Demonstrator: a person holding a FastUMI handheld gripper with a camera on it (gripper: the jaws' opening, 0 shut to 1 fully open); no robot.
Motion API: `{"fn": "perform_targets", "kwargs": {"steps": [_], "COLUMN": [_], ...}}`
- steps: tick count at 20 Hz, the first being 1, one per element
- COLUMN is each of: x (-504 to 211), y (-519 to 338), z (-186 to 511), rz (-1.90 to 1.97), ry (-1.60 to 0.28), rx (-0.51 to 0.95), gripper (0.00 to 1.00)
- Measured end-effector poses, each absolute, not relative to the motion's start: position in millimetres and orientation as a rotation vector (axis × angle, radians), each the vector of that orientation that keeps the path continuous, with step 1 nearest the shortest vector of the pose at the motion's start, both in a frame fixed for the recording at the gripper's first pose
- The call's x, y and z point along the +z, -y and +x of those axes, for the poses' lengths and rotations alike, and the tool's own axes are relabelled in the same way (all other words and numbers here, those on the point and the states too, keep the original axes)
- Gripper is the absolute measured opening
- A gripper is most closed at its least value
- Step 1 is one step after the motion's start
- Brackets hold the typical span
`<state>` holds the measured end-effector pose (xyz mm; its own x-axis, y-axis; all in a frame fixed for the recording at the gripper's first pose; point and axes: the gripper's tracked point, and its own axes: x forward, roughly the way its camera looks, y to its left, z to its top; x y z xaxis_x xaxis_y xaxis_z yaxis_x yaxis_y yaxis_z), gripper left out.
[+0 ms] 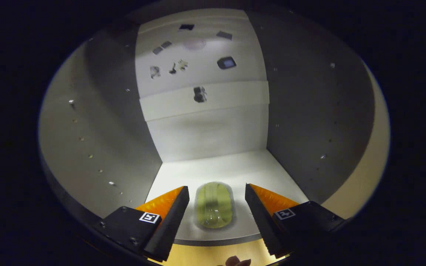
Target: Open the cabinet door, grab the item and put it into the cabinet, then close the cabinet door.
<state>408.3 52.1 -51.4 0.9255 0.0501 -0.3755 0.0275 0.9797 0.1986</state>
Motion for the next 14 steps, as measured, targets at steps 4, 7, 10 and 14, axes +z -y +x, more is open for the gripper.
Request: {"fn": "perform_targets", "kwargs": {"steps": [4,7,10,14], "x": [3.5,31.8,57.3,75.3], "y": [-46.4,-43.7,-36.2,-27.0], "z": [348.1,294.0,240.5,166.6], "rz": [0.163,0.176,0.154,0.071], "ry": [-0.23,-0.167,-0.093,0.003], "rx": [0.009,0.006,-0.004,-0.018], "gripper": [0.99,0.99,0.98,0.98]}}
